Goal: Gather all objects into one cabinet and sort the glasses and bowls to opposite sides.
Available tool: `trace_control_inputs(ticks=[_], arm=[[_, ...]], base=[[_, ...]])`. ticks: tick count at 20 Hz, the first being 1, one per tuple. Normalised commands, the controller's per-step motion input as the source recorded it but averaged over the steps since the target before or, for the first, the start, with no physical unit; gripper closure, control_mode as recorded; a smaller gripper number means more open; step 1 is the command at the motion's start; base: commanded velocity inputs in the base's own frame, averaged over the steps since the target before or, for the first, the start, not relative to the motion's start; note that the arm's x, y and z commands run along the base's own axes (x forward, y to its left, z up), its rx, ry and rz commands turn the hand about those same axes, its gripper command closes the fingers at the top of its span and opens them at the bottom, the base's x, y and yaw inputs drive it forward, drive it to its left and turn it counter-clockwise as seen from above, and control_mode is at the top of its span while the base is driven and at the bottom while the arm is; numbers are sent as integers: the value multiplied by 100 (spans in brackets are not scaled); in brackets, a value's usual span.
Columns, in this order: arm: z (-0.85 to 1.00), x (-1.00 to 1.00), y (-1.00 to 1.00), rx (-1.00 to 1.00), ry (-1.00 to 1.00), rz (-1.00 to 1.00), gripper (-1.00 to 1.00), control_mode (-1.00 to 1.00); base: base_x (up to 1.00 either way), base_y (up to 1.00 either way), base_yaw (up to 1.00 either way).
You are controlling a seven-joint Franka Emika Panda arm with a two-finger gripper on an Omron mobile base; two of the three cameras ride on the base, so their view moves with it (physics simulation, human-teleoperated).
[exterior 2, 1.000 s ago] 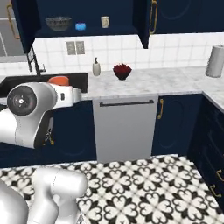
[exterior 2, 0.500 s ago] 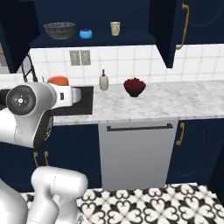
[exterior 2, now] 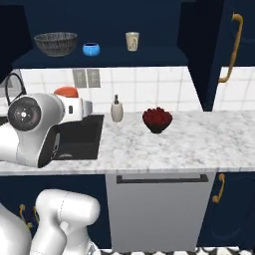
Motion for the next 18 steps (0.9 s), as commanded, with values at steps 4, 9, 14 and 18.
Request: trace_control_inputs(ticks=[4,9,14,18], arm=[[0,0,0,0,0,0,100,100],[0,0,0,0,0,0,100,100],[0,0,0,0,0,0,100,100],[0,0,0,0,0,0,100,100]], base=[[67,-36,16],[29,-35,11],[29,-29,7],[42,-17,3]])
